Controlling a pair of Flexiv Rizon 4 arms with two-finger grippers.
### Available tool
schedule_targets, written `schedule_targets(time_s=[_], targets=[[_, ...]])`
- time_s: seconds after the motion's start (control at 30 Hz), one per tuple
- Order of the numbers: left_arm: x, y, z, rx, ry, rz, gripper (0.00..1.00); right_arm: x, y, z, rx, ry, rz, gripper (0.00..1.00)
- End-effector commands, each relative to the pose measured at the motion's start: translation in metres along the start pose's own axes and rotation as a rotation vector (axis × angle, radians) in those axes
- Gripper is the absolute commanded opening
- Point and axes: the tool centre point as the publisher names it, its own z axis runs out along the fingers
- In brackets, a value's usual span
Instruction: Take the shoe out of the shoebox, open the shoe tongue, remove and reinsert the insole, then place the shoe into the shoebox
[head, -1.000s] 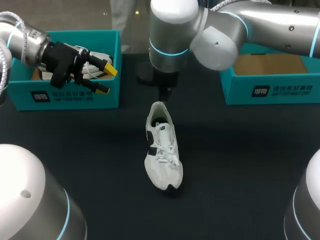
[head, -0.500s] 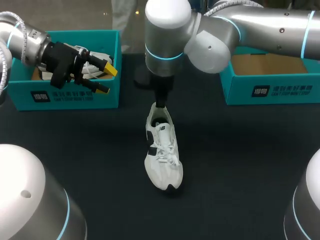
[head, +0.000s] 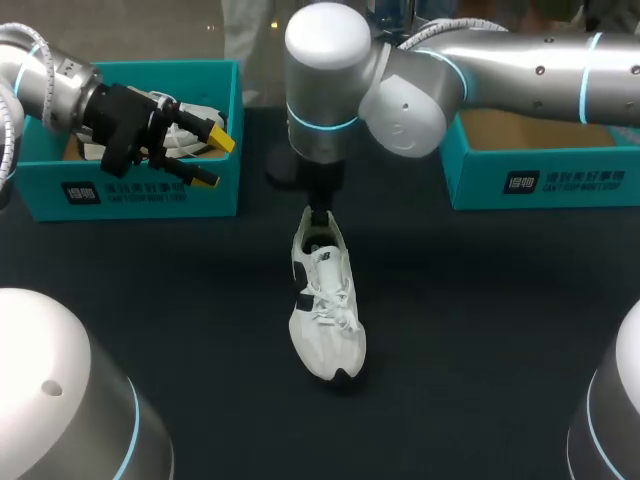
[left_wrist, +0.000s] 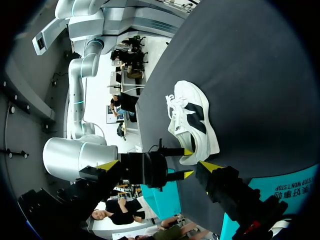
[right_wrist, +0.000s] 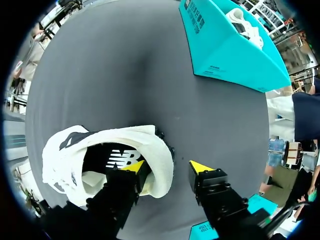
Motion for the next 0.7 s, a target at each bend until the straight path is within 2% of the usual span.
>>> schedule_targets(time_s=[0.03,0.1,0.47,0.7], targets=[[0.0,0.0,0.0,0.001,0.002,0.001,1.0,-0.002,0.002,0.012,-0.003,0.009,0.0,0.53],[0.0,0.0,0.0,0.001,0.002,0.001,1.0,-0.002,0.002,0.016,-0.005,0.013,0.0,0.49],[0.0,0.0,0.0,0.001,0.002,0.001,1.0,0.005,0.002,0.028,-0.006,0.041,-0.006,0.52],[0.0,0.0,0.0,0.001,0.002,0.001,1.0,0.007,0.0,0.034,0.0,0.059,-0.005,0.46]])
